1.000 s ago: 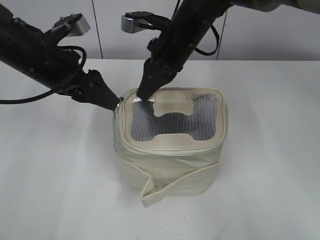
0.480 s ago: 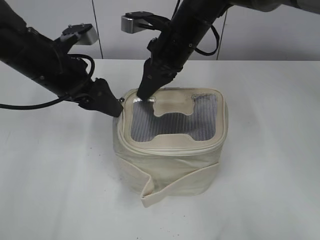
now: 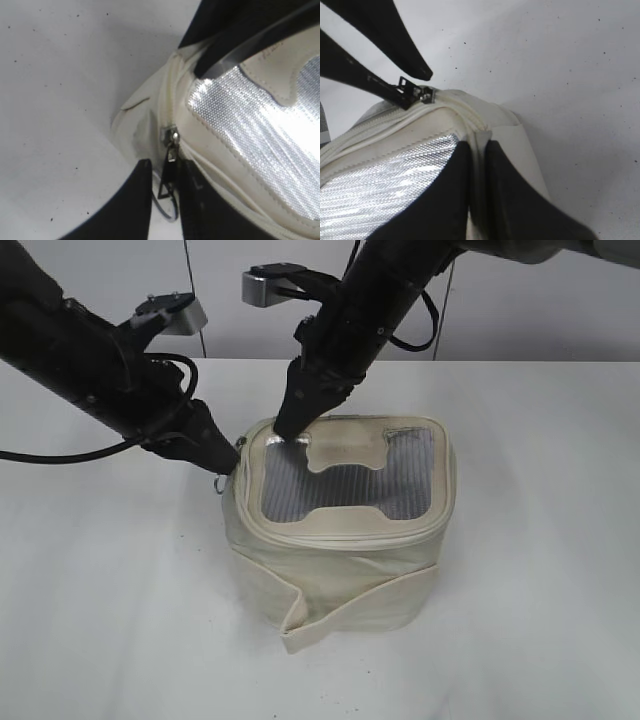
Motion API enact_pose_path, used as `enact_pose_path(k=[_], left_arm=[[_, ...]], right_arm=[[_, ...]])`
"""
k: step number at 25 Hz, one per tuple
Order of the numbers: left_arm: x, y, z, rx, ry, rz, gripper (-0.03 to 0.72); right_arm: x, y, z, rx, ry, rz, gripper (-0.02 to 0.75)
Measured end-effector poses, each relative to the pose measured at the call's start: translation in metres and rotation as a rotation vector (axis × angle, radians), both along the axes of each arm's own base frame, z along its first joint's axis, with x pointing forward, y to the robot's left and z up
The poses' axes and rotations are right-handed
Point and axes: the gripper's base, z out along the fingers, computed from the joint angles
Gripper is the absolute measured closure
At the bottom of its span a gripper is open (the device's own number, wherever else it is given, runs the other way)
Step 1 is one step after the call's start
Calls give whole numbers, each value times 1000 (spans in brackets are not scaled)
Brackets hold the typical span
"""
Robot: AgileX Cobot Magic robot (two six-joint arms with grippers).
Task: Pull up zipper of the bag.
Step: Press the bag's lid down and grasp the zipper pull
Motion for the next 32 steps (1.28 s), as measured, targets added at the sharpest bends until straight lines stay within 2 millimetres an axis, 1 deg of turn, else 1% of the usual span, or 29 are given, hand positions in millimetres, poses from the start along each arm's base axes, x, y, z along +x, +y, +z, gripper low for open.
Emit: enact_pose_path(k=[3, 5, 10, 17, 21, 28, 32], left_arm=[[-1, 2, 2, 17, -14, -12, 652], [-1, 2, 2, 32, -23, -23, 683], [0, 3, 2, 56, -39, -40, 688], [-4, 8, 12, 101, -87, -76, 689], [-8, 8, 12, 104, -55, -103, 690], [-16, 8, 12, 98, 32, -147, 690], [-25, 1, 12, 109, 92, -172, 690]], right_arm=[[0, 0, 0, 0, 0, 0, 677], [0, 0, 0, 0, 0, 0, 677], [0, 1, 0, 0, 1, 0, 677], [0, 1, 0, -1, 9, -13, 678], [0, 1, 1, 0, 23, -40, 678], [1, 5, 9, -16, 15, -59, 678], [2, 5, 9, -28, 19, -76, 678]])
